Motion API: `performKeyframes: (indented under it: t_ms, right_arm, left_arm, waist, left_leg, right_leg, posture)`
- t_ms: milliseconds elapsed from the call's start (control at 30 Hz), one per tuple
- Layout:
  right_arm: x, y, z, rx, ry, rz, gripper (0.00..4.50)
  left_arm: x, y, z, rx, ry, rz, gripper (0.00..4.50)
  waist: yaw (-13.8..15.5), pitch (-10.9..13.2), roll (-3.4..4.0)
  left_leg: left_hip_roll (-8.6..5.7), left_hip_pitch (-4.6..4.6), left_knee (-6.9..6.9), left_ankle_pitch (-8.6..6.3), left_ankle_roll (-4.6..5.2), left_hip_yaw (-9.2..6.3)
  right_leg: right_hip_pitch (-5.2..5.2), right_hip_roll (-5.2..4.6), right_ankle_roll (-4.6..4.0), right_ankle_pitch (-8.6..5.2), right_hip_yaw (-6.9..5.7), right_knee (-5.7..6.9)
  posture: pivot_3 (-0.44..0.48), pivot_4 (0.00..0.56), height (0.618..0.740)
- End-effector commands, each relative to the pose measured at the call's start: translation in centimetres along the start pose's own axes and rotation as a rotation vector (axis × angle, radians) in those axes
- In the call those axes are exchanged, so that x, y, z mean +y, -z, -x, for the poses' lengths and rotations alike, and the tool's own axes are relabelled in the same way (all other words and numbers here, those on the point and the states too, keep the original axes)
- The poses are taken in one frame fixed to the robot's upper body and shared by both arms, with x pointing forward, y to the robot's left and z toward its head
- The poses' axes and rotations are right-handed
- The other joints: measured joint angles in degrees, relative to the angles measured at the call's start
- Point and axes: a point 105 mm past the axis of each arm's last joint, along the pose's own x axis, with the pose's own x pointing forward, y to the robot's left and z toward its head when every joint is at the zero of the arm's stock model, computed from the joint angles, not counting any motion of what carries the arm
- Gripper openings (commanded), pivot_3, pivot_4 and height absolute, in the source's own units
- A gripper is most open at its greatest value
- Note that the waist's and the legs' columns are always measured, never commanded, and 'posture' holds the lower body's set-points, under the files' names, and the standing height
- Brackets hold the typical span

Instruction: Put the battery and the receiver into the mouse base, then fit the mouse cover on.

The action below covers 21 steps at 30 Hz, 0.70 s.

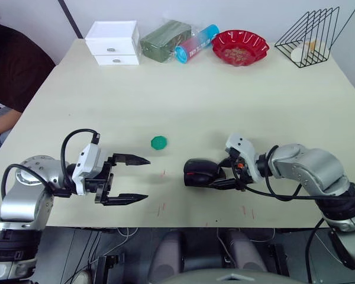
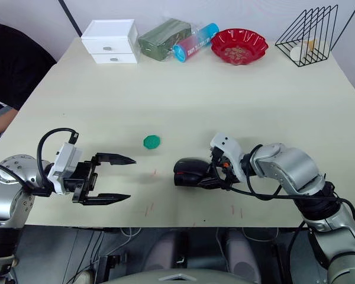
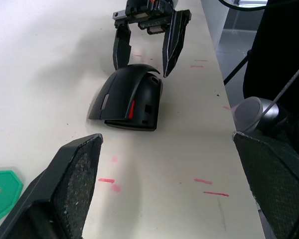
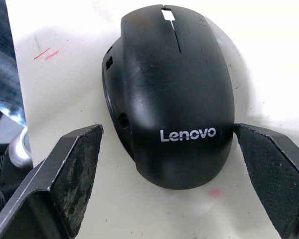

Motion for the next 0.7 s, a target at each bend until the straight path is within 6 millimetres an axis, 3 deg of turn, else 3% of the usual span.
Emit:
performKeyframes:
  t_ms: [33, 467, 700]
  right_arm:
    - [-0.20, -0.65, 0.68, -0.060, 0.022, 0.048, 4.41]
    - [0.08, -0.99, 1.01, -0.233, 0.051, 0.069, 4.41]
    - [0.10, -0.05, 0.87, -0.244, 0.069, 0.067, 4.41]
  left_arm:
    - [-0.10, -0.54, 0.05, 0.004, 0.021, -0.030, 4.50]
    - [-0.01, -0.55, -0.08, 0.004, 0.025, -0.031, 4.50]
    - [0.01, -0.61, -0.15, 0.001, 0.029, -0.033, 4.50]
  waist:
    - [0.0, 0.0, 0.00]
    - [0.0, 0.0, -0.01]
    - [0.0, 0.0, -0.01]
  left_leg:
    - [0.00, 0.00, 0.00, 0.00, 0.00, 0.00]
    - [0.00, 0.02, 0.02, 0.00, 0.00, -0.02]
    - [0.00, 0.01, 0.03, 0.00, 0.00, 0.00]
  right_leg:
    - [0.00, 0.00, 0.00, 0.00, 0.00, 0.00]
    - [0.02, 0.01, 0.00, 0.00, 0.00, 0.03]
    - [0.02, 0.01, 0.00, 0.00, 0.01, 0.03]
  posture:
    - [0.000, 0.150, 0.740]
    - [0.000, 0.150, 0.740]
    - [0.000, 0.150, 0.740]
